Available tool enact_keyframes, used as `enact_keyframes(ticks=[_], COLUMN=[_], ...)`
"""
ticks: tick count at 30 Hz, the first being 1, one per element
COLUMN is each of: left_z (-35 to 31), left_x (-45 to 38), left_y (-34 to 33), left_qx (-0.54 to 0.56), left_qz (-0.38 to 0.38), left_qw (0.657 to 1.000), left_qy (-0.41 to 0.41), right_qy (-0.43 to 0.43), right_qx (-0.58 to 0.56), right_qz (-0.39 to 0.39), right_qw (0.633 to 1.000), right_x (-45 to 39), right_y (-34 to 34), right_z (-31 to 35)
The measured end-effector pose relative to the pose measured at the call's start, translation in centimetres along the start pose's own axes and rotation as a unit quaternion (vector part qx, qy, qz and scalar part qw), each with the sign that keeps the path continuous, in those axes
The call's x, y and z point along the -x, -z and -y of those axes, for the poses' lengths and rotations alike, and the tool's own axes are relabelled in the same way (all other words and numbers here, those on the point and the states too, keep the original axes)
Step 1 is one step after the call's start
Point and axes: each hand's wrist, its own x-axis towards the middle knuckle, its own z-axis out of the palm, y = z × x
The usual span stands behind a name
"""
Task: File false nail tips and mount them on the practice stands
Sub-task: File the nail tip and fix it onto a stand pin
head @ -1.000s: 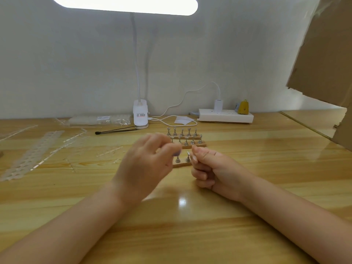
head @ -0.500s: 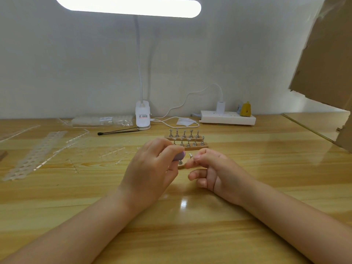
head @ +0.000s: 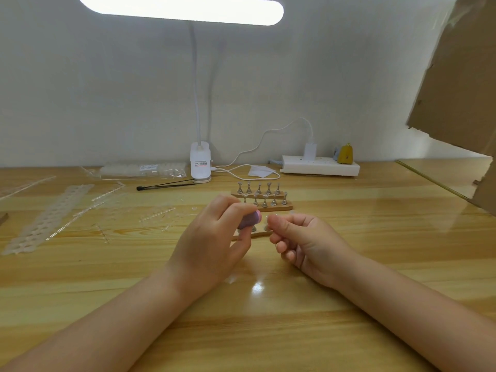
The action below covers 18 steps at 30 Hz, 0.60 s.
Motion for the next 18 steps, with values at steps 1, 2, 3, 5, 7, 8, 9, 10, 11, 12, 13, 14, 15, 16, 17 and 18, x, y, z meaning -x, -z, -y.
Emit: enact_keyframes(ticks=[1,2,3,5,7,8,9,10,11,12,13,14,15,16,17,18], left_z=[0.0,0.0,0.0,0.0,0.0,-0.1,-0.2,-0.3,-0.5,-0.9,-1.3,-1.7,-1.9,-1.9,-1.7,-1.4], left_x=[0.0,0.0,0.0,0.0,0.0,0.0,0.0,0.0,-0.1,-0.2,-0.4,-0.5,-0.5,-0.5,-0.5,-0.4], left_y=[0.0,-0.1,-0.1,-0.1,-0.1,0.0,0.0,0.0,0.1,0.1,0.0,0.0,-0.1,-0.2,-0.2,0.0], left_qx=[0.006,0.011,0.016,0.02,0.019,0.018,0.02,0.024,0.031,0.039,0.05,0.055,0.051,0.036,0.017,0.002], left_qz=[0.004,0.009,0.013,0.02,0.025,0.026,0.025,0.021,0.014,0.006,0.002,0.003,0.01,0.019,0.028,0.032], left_qw=[1.0,1.0,1.0,1.0,1.0,0.999,0.999,0.999,0.999,0.999,0.998,0.997,0.996,0.995,0.996,0.997], left_qy=[-0.001,-0.001,-0.001,-0.003,-0.002,0.0,0.002,0.002,-0.005,-0.017,-0.034,-0.055,-0.076,-0.089,-0.086,-0.068], right_qy=[0.001,0.002,0.004,0.007,0.012,0.013,0.014,0.013,0.013,0.012,0.013,0.014,0.016,0.017,0.016,0.015], right_qx=[0.002,0.003,0.004,0.004,0.001,-0.001,-0.004,-0.008,-0.01,-0.01,-0.009,-0.007,-0.006,-0.007,-0.009,-0.012], right_qz=[0.002,0.007,0.015,0.029,0.033,0.033,0.032,0.03,0.029,0.029,0.03,0.033,0.035,0.037,0.038,0.042], right_qw=[1.0,1.0,1.0,1.0,0.999,0.999,0.999,0.999,0.999,0.999,0.999,0.999,0.999,0.999,0.999,0.999], right_x=[0.0,0.0,0.0,0.0,-0.1,-0.1,0.0,-0.1,-0.1,-0.1,0.0,-0.1,-0.1,0.0,0.0,0.1], right_y=[0.0,0.0,0.0,0.1,0.1,0.1,0.1,0.1,0.1,0.1,0.1,0.0,0.0,0.0,0.0,0.0], right_z=[0.0,-0.1,-0.1,-0.3,-0.4,-0.4,-0.3,-0.3,-0.2,-0.2,-0.2,-0.2,-0.3,-0.2,-0.2,-0.2])
